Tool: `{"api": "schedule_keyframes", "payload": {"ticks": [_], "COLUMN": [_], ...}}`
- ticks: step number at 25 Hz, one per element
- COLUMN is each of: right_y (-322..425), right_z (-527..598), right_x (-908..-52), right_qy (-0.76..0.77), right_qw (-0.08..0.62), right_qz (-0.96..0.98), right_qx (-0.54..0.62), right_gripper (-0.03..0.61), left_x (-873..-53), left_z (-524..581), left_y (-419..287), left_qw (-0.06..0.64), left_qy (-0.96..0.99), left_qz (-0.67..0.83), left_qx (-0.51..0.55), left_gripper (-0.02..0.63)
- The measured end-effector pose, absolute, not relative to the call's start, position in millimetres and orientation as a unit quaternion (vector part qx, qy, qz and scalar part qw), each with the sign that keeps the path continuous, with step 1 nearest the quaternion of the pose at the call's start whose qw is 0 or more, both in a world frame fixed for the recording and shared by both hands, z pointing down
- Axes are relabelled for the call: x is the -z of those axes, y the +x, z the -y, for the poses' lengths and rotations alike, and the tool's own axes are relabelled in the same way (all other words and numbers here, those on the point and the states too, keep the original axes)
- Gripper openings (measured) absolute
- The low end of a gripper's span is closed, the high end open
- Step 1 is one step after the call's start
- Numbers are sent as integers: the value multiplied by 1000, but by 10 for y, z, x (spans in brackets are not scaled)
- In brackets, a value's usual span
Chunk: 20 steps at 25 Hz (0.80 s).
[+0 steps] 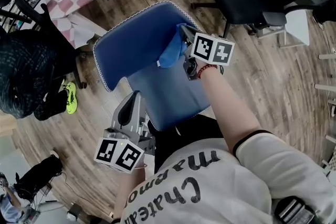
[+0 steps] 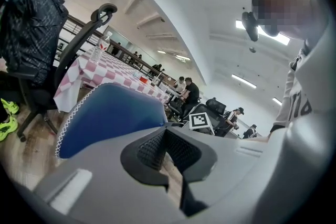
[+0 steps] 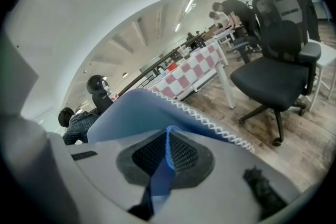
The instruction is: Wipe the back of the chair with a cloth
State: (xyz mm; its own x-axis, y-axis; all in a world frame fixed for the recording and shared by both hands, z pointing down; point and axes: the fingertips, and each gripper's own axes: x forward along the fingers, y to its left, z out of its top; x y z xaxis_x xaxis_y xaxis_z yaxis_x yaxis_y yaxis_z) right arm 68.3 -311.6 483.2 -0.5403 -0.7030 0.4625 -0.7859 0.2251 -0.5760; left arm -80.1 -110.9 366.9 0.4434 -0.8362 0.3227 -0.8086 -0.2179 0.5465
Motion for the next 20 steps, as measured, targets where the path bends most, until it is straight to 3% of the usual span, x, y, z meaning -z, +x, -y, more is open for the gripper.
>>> {"api": "schedule_keyframes", "payload": {"ticks": [20], "right_y": [-1361], "right_z": [2334], "right_x": [-5154], "right_qy": [332], "right_qw": [148], "right_qz": [842], "right_qx": [-398], "right_gripper": [26], "left_x": [-3945], "left_z": [676], "left_y": [-1763], "left_qw": [354], "left_qy": [754], "left_qz": [554], "left_qx": [5], "left_gripper": [5]}}
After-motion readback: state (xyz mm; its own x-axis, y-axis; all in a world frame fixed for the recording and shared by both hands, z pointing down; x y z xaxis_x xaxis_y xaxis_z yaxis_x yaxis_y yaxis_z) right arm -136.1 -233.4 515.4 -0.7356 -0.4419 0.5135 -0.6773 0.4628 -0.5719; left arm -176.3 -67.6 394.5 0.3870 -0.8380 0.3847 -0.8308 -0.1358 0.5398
